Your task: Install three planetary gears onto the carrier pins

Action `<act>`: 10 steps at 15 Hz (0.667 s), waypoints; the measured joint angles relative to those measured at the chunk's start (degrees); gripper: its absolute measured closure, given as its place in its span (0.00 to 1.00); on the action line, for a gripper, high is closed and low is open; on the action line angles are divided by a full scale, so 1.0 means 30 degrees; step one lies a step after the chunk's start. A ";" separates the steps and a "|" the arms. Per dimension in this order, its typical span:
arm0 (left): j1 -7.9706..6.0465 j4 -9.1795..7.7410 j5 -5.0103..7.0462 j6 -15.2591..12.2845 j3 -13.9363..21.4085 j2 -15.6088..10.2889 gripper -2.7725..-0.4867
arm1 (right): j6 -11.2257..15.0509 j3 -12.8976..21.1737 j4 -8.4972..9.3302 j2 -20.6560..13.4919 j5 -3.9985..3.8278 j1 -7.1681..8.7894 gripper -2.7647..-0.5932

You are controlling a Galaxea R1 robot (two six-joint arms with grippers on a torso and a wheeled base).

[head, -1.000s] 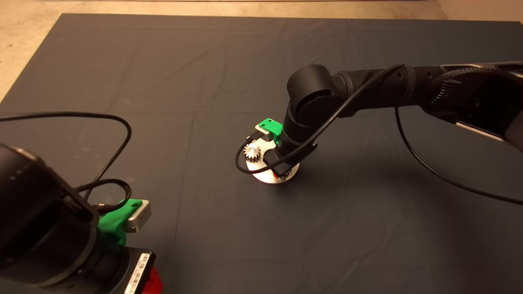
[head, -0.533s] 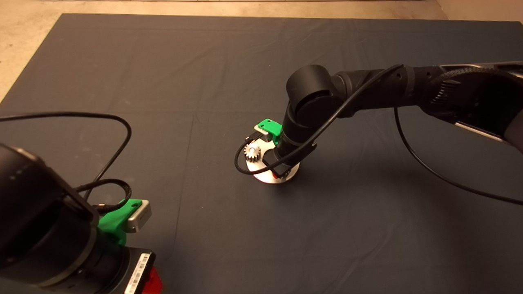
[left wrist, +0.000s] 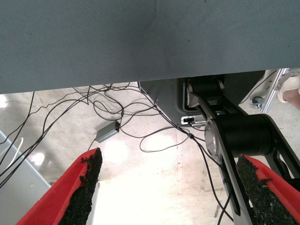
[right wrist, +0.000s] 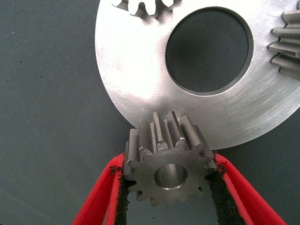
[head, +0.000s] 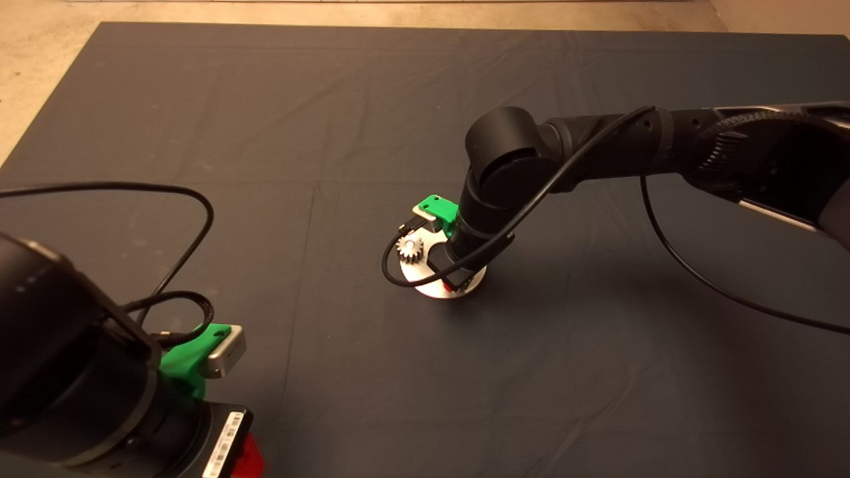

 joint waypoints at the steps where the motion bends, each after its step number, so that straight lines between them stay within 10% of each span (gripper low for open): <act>1: 0.0000 0.0000 0.0000 0.0000 0.0000 0.0000 0.32 | -0.0081 0.0000 -0.0006 0.0000 0.0000 0.0000 0.79; 10: 0.0000 0.0000 0.0000 0.0000 0.0000 0.0000 0.32 | -0.0280 -0.0008 -0.0086 0.0000 0.0008 -0.0008 0.79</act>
